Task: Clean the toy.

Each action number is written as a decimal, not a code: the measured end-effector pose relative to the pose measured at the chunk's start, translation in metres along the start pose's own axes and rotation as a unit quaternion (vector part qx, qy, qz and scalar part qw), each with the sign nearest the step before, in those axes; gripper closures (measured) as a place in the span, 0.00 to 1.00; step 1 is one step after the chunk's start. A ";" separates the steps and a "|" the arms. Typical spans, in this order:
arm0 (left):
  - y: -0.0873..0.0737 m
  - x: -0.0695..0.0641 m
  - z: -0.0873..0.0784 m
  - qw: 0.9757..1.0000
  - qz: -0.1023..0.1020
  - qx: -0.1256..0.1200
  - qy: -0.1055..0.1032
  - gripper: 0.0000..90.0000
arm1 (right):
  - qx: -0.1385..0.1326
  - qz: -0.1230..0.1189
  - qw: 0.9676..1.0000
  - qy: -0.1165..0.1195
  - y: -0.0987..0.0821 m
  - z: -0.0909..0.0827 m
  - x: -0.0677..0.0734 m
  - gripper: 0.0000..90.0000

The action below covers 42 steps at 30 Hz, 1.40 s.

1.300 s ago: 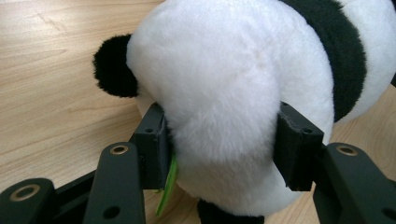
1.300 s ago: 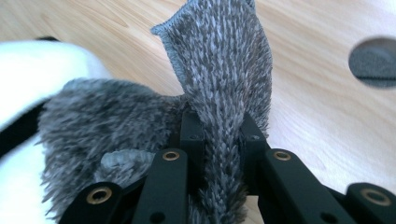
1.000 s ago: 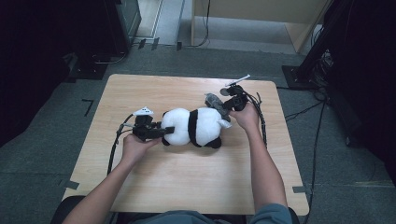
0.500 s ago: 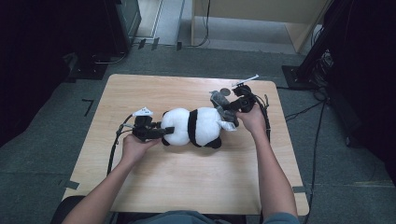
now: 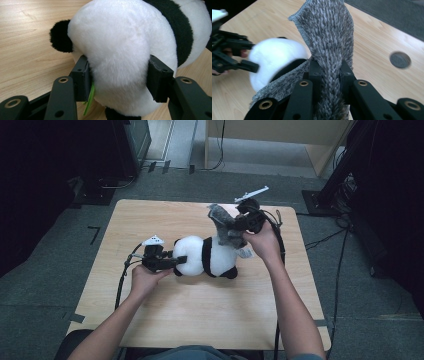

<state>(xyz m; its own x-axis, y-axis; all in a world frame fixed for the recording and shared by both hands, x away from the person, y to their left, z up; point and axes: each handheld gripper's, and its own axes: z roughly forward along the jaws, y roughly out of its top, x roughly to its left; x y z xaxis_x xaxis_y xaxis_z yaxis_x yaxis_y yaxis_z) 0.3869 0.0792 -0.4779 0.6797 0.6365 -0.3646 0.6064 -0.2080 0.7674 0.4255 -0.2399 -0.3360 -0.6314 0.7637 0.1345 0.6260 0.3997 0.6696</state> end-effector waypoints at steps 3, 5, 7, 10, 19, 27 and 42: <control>0.000 -0.001 0.000 1.000 -0.005 -0.002 -0.001 0.50 | 0.000 -0.023 1.000 0.003 0.008 0.005 0.017 0.87; 0.000 -0.001 -0.001 1.000 -0.004 -0.003 -0.001 0.50 | 0.006 -0.031 0.999 0.013 0.013 0.013 0.030 0.87; 0.000 -0.001 -0.001 1.000 0.000 -0.004 0.000 0.50 | 0.011 -0.043 0.999 0.019 0.017 0.020 0.041 0.87; 0.000 -0.002 -0.002 1.000 0.001 -0.008 0.003 0.50 | 0.021 -0.050 0.998 0.030 0.023 0.035 0.057 0.87; -0.001 -0.003 -0.003 1.000 -0.001 -0.010 0.006 0.50 | 0.054 -0.093 0.993 0.039 0.025 0.091 0.097 0.88; -0.001 -0.003 -0.001 1.000 0.002 -0.001 0.015 0.50 | 0.057 -0.090 0.994 0.039 0.008 0.106 0.099 0.87; 0.000 -0.004 0.000 1.000 0.010 0.006 0.015 0.51 | 0.048 -0.063 0.997 -0.019 -0.015 0.069 0.055 0.87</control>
<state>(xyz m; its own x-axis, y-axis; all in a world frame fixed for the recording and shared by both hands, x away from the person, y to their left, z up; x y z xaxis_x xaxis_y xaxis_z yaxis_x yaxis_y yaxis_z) 0.3845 0.0764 -0.4765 0.6784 0.6546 -0.3335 0.5981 -0.2285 0.7682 0.4126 -0.1687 -0.3887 -0.6905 0.7229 0.0247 0.5854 0.5385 0.6061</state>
